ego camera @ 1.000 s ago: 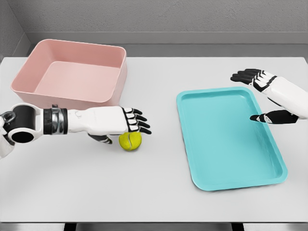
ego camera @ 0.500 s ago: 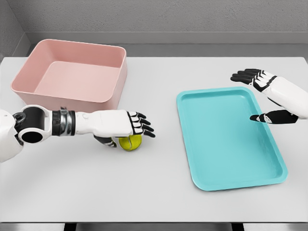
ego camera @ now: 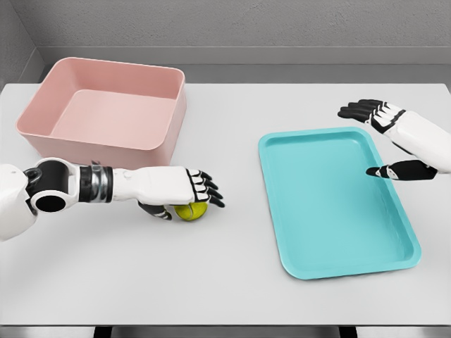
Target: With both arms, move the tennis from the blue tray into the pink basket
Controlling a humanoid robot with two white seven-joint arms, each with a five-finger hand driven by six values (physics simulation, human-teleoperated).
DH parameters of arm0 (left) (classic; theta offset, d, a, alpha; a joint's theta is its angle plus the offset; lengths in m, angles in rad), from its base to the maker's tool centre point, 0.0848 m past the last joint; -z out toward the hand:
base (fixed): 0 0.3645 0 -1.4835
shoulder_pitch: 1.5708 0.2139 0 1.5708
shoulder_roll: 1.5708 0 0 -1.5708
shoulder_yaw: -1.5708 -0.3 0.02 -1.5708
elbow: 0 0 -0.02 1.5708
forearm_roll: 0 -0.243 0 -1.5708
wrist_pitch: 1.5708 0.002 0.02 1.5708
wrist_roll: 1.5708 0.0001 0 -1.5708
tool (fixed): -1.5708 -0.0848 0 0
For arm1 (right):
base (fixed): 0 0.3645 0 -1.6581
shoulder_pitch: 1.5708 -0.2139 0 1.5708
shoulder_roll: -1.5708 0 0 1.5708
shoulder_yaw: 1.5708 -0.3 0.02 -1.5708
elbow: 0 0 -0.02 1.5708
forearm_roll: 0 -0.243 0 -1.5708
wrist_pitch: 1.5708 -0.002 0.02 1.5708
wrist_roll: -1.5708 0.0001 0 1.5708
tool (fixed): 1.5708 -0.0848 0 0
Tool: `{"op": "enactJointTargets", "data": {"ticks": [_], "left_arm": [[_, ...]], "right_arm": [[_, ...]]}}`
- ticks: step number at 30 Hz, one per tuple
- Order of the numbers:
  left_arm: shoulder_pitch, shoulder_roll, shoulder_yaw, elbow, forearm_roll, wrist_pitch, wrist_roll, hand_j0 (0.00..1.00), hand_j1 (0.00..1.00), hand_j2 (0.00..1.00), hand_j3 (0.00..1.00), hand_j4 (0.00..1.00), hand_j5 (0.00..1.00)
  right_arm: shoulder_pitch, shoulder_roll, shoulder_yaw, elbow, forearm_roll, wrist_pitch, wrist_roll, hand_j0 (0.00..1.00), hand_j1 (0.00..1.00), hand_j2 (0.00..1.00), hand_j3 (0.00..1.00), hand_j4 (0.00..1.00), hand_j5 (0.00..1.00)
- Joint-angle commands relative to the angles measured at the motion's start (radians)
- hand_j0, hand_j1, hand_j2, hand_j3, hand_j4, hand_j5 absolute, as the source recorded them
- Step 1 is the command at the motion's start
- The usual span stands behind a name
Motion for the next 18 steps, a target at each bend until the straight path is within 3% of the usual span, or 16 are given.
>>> {"op": "enactJointTargets", "data": {"ticks": [1, 6, 11, 18], "left_arm": [[0.0, 0.0, 0.0, 0.007, 0.006, 0.001, 0.0, 0.86, 0.86, 0.86, 0.86, 0.86, 0.86], [0.0, 0.0, 0.0, 0.026, 0.006, 0.001, -0.016, 0.77, 0.77, 0.77, 0.77, 0.77, 0.77], [0.002, 0.002, 0.001, 0.026, 0.007, 0.001, -0.046, 0.55, 0.55, 0.55, 0.55, 0.55, 0.55], [-0.002, 0.002, 0.001, 0.024, 0.009, 0.001, -0.046, 0.53, 0.53, 0.53, 0.53, 0.53, 0.53]], "right_arm": [[0.0, 0.001, 0.002, -0.001, -0.008, 0.003, -0.001, 1.0, 1.0, 1.0, 1.0, 1.0, 1.0], [0.0, 0.002, 0.0, -0.001, -0.008, 0.003, -0.001, 1.0, 1.0, 1.0, 1.0, 1.0, 1.0], [0.0, 0.002, 0.0, -0.001, -0.007, 0.003, -0.001, 1.0, 1.0, 1.0, 1.0, 1.0, 1.0], [0.0, 0.002, 0.0, 0.001, -0.007, 0.003, -0.001, 1.0, 1.0, 1.0, 1.0, 1.0, 1.0]]}}
